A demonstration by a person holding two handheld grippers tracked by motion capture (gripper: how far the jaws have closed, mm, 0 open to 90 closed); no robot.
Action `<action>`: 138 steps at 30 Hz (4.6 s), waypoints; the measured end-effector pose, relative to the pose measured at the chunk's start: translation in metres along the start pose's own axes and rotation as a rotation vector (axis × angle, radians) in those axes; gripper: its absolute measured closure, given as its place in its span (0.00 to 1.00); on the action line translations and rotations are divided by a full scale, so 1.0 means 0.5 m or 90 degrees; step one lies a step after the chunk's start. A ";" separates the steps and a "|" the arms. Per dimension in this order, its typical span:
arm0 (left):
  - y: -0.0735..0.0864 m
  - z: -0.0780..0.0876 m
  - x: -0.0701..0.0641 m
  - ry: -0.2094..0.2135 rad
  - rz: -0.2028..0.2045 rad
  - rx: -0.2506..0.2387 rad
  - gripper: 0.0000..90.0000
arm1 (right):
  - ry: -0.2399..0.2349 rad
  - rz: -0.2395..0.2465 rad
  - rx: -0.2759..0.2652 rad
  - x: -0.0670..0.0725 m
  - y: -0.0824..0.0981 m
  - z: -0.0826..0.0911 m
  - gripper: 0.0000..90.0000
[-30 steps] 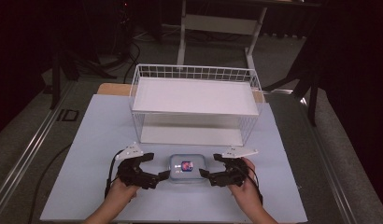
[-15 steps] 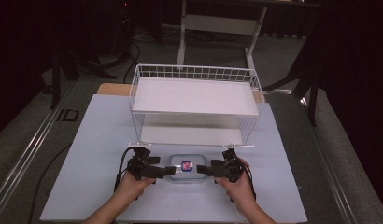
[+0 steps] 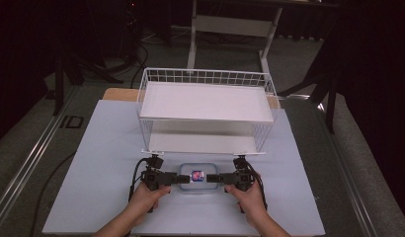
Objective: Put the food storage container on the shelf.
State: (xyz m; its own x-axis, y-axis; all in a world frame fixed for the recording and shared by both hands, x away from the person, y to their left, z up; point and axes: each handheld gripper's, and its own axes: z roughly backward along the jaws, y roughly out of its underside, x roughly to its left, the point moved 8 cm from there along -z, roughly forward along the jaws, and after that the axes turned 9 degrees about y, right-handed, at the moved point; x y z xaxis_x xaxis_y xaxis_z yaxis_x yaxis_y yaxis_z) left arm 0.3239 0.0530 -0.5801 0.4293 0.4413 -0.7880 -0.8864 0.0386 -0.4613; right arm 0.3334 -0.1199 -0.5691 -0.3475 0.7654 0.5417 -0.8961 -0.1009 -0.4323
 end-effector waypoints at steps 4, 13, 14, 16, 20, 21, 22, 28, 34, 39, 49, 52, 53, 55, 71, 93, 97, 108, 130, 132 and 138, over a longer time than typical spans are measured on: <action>0.001 -0.004 0.005 0.004 0.019 -0.004 0.34 | 0.003 0.001 0.010 0.004 0.006 -0.006 0.37; 0.000 0.004 -0.013 -0.038 -0.004 0.002 0.46 | 0.001 -0.025 0.014 0.003 0.011 -0.003 0.41; 0.003 0.004 -0.018 -0.048 -0.015 -0.004 0.46 | 0.001 -0.027 0.011 0.003 0.012 -0.002 0.41; 0.006 0.005 -0.023 -0.056 -0.023 -0.010 0.47 | 0.018 -0.021 0.003 0.009 0.015 0.002 0.42; 0.011 0.007 -0.034 -0.080 -0.048 -0.002 0.47 | 0.028 -0.011 -0.010 0.015 0.018 0.007 0.43; 0.012 0.007 -0.038 -0.089 -0.056 0.004 0.47 | 0.034 -0.004 -0.014 0.017 0.020 0.008 0.43; 0.014 0.007 -0.041 -0.098 -0.063 0.006 0.47 | 0.037 0.003 -0.019 0.020 0.021 0.009 0.43; 0.021 0.008 -0.054 -0.126 -0.085 -0.005 0.48 | 0.052 0.020 -0.041 0.027 0.030 0.014 0.43; 0.031 0.013 -0.065 -0.141 -0.094 -0.027 0.51 | 0.062 0.038 -0.051 0.035 0.033 0.020 0.43; 0.024 0.019 -0.071 -0.139 -0.107 -0.050 0.51 | 0.062 0.048 -0.064 0.039 0.029 0.023 0.42; -0.042 0.029 -0.092 -0.129 -0.153 -0.091 0.52 | 0.075 0.082 -0.123 0.053 -0.035 0.056 0.42; -0.065 0.028 -0.095 -0.127 -0.169 -0.103 0.52 | 0.076 0.089 -0.139 0.052 -0.058 0.063 0.42; -0.073 0.027 -0.095 -0.128 -0.176 -0.107 0.52 | 0.077 0.090 -0.144 0.051 -0.066 0.066 0.42; -0.087 0.024 -0.095 -0.126 -0.184 -0.116 0.52 | 0.079 0.093 -0.154 0.048 -0.083 0.070 0.42; -0.168 -0.008 -0.044 -0.123 -0.212 -0.131 0.53 | 0.097 0.079 -0.201 0.004 -0.153 0.044 0.42; -0.210 -0.032 0.023 -0.125 -0.198 -0.161 0.52 | 0.101 0.050 -0.215 -0.041 -0.184 -0.018 0.41; -0.215 -0.036 0.028 -0.125 -0.210 -0.161 0.51 | 0.091 0.049 -0.230 -0.049 -0.197 -0.023 0.41; -0.226 -0.045 0.046 -0.112 -0.197 -0.173 0.45 | 0.102 0.043 -0.226 -0.053 -0.211 -0.034 0.36; -0.205 -0.031 0.025 -0.118 -0.204 -0.162 0.46 | 0.165 0.088 -0.262 -0.057 -0.212 -0.014 0.36; -0.191 -0.024 0.016 -0.115 -0.223 -0.152 0.45 | 0.168 0.098 -0.263 -0.053 -0.201 -0.007 0.36; -0.161 -0.009 -0.011 -0.123 -0.259 -0.140 0.40 | 0.194 0.135 -0.273 -0.038 -0.185 0.014 0.34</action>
State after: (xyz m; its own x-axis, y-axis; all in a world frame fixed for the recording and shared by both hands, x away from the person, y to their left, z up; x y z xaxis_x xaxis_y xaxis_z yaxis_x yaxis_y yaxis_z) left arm 0.3936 0.0437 -0.5406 0.6739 0.5885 -0.4468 -0.5877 0.0605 -0.8068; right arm 0.4211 -0.1296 -0.5346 -0.3549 0.9118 0.2065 -0.6010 -0.0533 -0.7975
